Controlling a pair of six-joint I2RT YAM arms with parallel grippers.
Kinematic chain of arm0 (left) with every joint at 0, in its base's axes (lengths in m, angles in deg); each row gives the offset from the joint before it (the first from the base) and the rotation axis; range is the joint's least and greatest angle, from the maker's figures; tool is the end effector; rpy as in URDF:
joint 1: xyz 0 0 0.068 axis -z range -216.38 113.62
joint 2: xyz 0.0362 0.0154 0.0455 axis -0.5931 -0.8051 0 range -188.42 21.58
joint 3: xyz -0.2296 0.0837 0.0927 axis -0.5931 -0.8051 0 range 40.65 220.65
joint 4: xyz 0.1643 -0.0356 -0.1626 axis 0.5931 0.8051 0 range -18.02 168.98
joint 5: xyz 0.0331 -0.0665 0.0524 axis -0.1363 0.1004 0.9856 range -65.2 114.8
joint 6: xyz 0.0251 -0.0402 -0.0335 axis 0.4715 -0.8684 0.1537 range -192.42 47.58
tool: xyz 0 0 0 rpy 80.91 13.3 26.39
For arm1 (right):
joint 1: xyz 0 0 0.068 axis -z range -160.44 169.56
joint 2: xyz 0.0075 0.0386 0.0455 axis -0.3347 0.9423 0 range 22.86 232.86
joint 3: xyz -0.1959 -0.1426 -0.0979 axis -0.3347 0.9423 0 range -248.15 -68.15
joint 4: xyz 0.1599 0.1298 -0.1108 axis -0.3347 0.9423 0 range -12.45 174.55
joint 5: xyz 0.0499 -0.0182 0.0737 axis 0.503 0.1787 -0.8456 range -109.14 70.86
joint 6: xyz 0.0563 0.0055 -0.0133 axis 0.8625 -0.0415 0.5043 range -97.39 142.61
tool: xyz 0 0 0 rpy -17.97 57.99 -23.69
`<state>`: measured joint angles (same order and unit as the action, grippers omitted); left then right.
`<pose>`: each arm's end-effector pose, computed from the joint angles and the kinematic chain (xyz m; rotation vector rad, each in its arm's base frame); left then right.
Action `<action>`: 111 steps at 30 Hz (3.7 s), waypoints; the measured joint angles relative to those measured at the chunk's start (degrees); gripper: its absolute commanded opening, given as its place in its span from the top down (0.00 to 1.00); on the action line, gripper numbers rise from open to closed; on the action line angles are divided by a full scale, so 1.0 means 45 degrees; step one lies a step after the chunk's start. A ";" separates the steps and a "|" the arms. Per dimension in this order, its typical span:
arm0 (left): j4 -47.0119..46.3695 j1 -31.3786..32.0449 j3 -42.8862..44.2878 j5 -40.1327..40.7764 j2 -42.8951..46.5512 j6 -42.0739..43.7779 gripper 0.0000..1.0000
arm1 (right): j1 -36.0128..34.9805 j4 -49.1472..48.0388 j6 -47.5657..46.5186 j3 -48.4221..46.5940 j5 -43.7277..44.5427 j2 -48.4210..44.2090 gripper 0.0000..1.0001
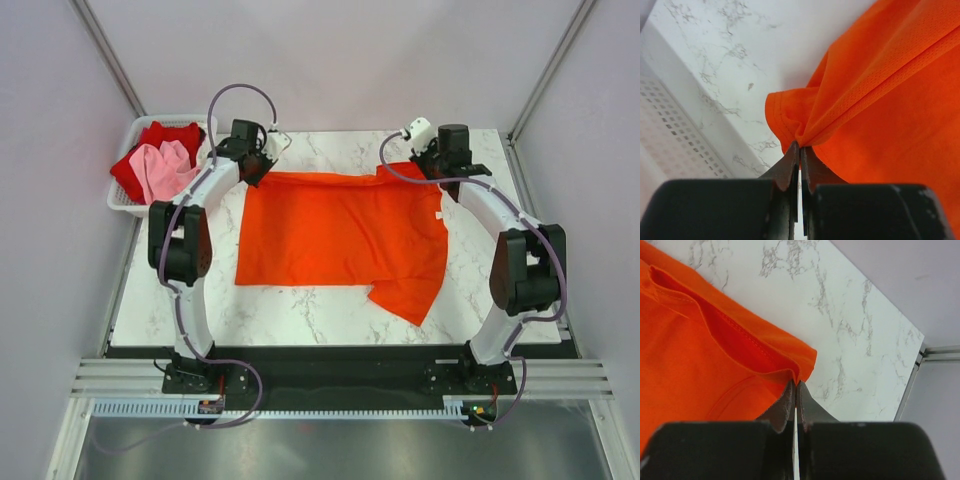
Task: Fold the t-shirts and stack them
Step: Fold the tshirt
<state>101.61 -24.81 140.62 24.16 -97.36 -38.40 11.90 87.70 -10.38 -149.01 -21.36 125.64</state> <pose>0.4325 -0.0891 0.2342 0.9444 2.2343 0.1651 0.3921 0.0543 0.2732 -0.7640 1.9968 -0.2191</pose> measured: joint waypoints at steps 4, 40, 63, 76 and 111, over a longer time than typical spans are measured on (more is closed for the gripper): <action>0.0000 -0.0019 -0.0719 -0.0257 0.0287 0.0199 0.98 | -0.0034 0.0291 0.0044 0.0758 -0.0214 -0.0578 1.00; 0.0670 -0.0223 0.2055 -0.0627 -0.0777 0.0865 0.74 | -0.0427 0.1695 0.0534 -0.0267 -0.0976 0.0607 0.64; 0.2322 -0.0782 0.3487 0.0238 -0.3895 -0.0282 0.89 | -0.0073 0.1962 0.0811 -0.3424 0.0155 0.5561 0.69; 0.2375 -0.0981 0.4507 0.0811 -0.4648 -0.0374 0.90 | 0.0015 0.2608 0.0670 -0.6824 0.0699 0.7723 0.70; 0.2171 -0.0087 -0.2244 -0.1914 0.3264 -0.3181 0.44 | -0.0272 0.4337 -0.6975 0.7072 -0.3721 -0.5693 0.45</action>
<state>111.38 -25.20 130.52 15.55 -82.67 -52.71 10.67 107.22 -41.77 -117.18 -38.10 100.03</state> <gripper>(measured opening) 0.557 0.546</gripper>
